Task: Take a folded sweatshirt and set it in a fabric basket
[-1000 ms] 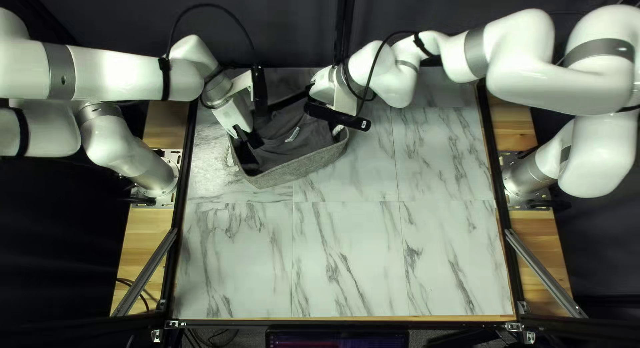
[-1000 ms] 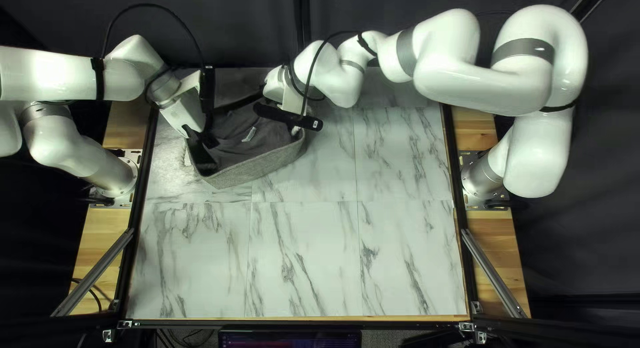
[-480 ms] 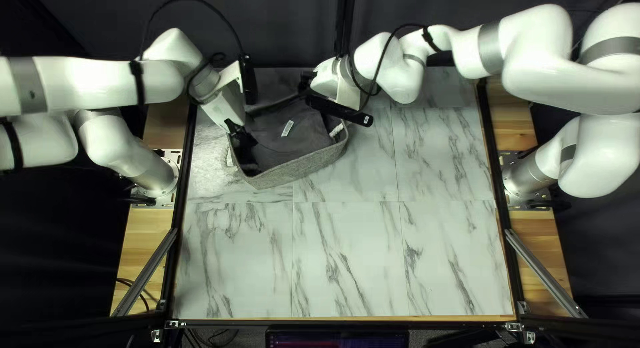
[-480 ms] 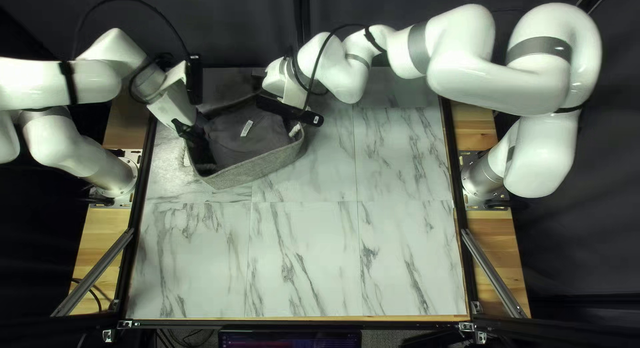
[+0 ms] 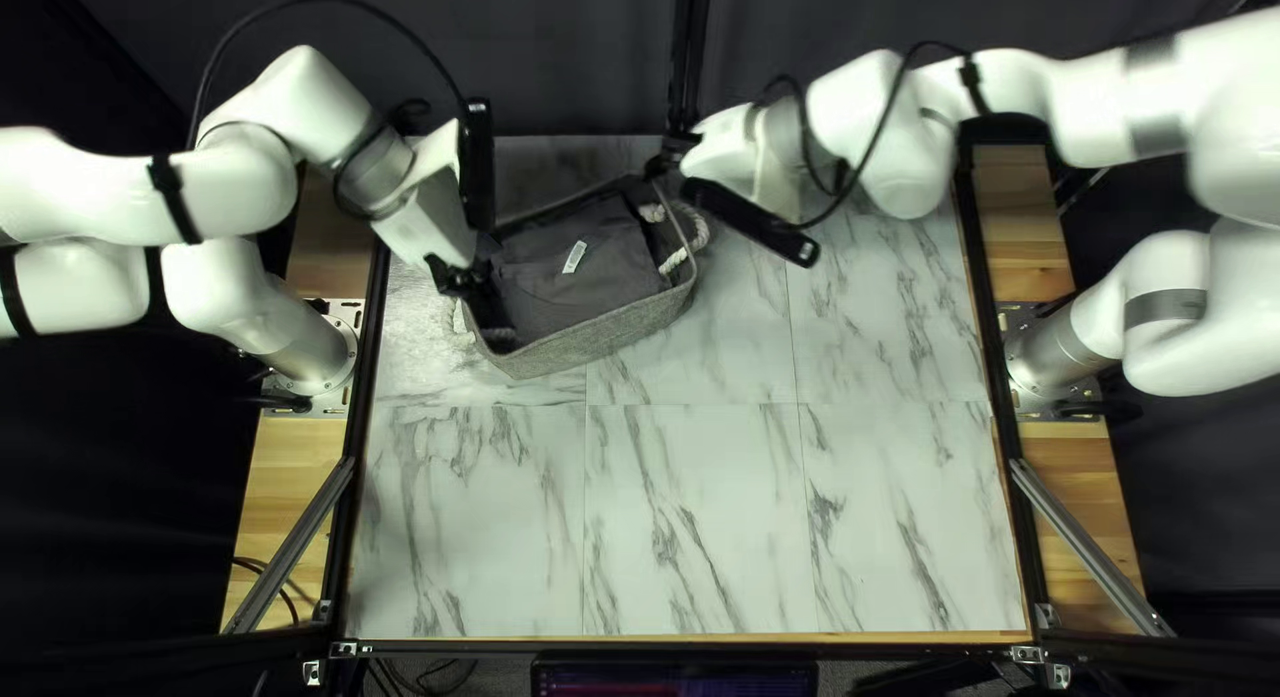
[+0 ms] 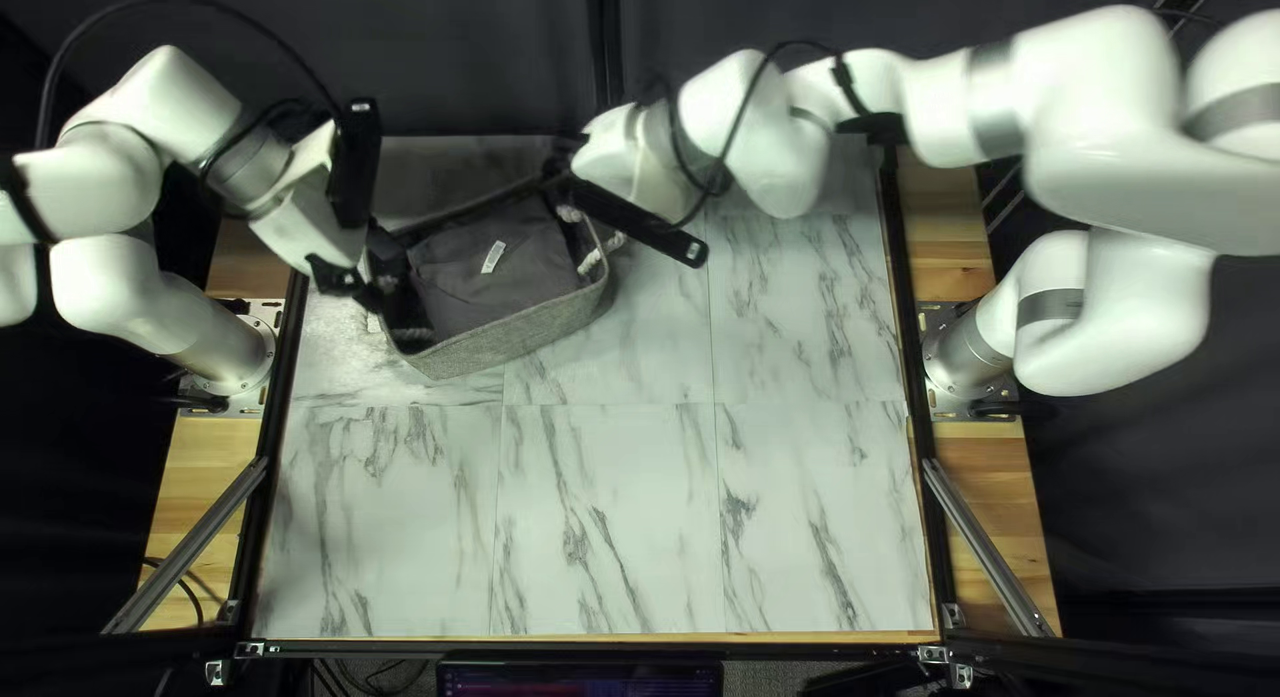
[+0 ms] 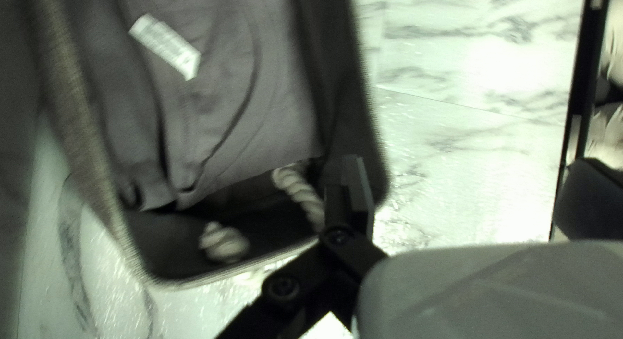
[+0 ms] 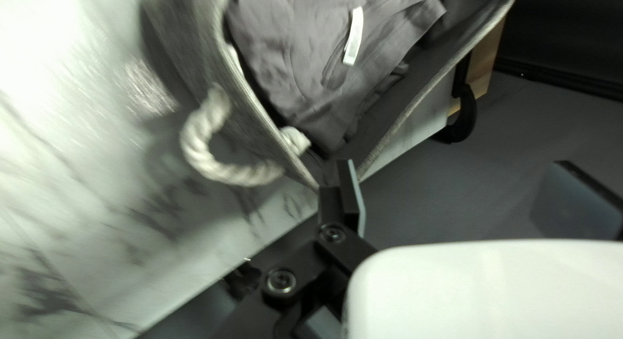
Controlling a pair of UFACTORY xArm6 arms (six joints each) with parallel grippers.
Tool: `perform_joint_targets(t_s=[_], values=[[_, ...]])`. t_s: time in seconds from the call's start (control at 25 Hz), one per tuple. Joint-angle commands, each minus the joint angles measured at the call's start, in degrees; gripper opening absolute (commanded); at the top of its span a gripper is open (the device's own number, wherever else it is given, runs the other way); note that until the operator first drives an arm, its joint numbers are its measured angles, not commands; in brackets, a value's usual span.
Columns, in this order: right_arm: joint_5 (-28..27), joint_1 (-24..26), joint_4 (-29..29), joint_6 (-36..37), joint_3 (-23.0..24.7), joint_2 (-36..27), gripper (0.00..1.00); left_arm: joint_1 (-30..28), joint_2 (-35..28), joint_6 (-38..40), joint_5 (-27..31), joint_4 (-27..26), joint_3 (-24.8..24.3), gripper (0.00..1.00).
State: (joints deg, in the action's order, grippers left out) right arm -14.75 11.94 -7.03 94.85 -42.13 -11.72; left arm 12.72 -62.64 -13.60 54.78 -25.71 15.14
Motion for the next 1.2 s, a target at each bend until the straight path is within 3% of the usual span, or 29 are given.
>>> perform_joint_targets(t_s=[0.04, 0.16, 0.2, 0.32, 0.4, 0.56, 0.72, 0.92, 1.04, 1.2], values=[[-10.83, -1.51, -4.07, -11.65, 5.25, -15.4, 1.0, -10.34, -2.46, 5.85, 1.22, 6.88, 2.92, 1.0], [-15.88, -2.25, -3.96, -19.14, 8.37, -24.78, 1.0, -18.64, -3.38, 11.54, 2.19, 12.36, 5.31, 1.0], [-17.9, -2.68, -3.69, -22.49, 9.32, -28.17, 1.0, -24.92, -2.59, 16.63, 1.33, 16.34, 6.51, 1.0], [-21.64, -2.34, -4.61, -27.78, 10.21, -32.72, 1.0, -38.02, 2.53, 27.93, -1.9, 24.93, 9.6, 1.0], [-24.16, -1.32, -6.24, -30.45, 9.58, -33.58, 1.0, -43.79, 6.62, 32.41, -3.22, 28.56, 11.88, 1.0], [-28.39, 1.89, -11.29, -30.01, 7.73, -33.47, 1.0, -49.91, 12.01, 35.28, -4.21, 31.58, 14.87, 1.0], [-36.41, 9.36, -18.14, -24.8, 0.98, -28.5, 1.0, -55.1, 18.0, 36.09, -4.49, 33.75, 19.11, 1.0], [-45.03, 16.71, -22.13, -20.98, -7.29, -22.73, 1.0, -58.93, 22.88, 37.09, -2.26, 35.57, 23.87, 1.0], [-46.11, 18.19, -22.99, -20.06, -10.19, -19.51, 1.0, -60.77, 24.48, 37.48, -0.33, 36.76, 26.2, 1.0], [-43.99, 17.68, -23.29, -19.12, -9.78, -17.54, 1.0, -61.36, 25.74, 36.61, 1.57, 36.9, 28.09, 1.0]])
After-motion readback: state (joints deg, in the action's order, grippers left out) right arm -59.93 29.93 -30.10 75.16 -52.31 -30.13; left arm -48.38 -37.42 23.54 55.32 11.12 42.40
